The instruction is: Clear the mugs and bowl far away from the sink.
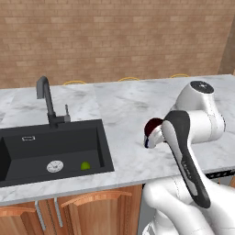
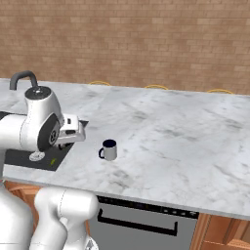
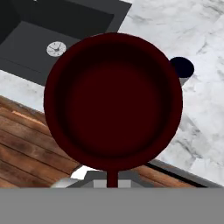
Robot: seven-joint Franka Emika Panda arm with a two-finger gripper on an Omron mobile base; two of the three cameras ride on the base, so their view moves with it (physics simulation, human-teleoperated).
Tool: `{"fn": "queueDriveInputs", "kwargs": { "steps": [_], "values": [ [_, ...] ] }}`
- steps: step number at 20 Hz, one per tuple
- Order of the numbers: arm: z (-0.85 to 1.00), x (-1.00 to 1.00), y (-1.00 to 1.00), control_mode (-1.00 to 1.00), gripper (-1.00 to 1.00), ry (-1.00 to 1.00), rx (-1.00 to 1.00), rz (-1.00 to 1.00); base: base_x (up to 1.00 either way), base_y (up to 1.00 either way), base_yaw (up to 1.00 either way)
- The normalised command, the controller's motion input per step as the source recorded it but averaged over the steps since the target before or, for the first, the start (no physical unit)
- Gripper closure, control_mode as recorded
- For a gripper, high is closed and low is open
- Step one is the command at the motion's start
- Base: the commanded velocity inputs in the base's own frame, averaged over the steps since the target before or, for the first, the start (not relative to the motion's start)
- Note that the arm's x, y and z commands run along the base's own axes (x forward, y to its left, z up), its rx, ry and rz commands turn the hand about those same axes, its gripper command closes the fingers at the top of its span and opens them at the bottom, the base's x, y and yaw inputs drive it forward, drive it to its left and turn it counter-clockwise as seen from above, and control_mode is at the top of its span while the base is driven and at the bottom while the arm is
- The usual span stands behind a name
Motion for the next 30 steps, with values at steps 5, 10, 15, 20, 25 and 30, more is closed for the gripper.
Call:
{"fn": "queueDriveInputs", "kwargs": {
  "steps": [5, 10, 15, 20, 25, 30],
  "values": [
    [0.72, -0.34, -0.09, -1.0, 1.0, -0.01, 0.0, -0.02, 0.0, 0.0, 0.0],
    [0.14, -0.24, 0.0, 1.0, 1.0, -0.01, 0.0, -0.01, -0.21, 0.0, 0.0],
    [0.0, 0.0, 0.0, 1.0, 1.0, 0.0, 0.0, 0.0, -0.79, 0.0, 0.0],
    [0.0, 0.0, 0.0, 1.0, 1.0, 0.0, 0.0, 0.0, -0.73, -0.01, -0.26],
    [0.0, 0.0, 0.0, 1.0, 1.0, 0.0, 0.0, 0.0, -0.46, 0.0, -0.74],
    [0.0, 0.0, 0.0, 1.0, 1.0, 0.0, 0.0, 0.0, -0.33, 0.01, -0.68]
  ]
}}
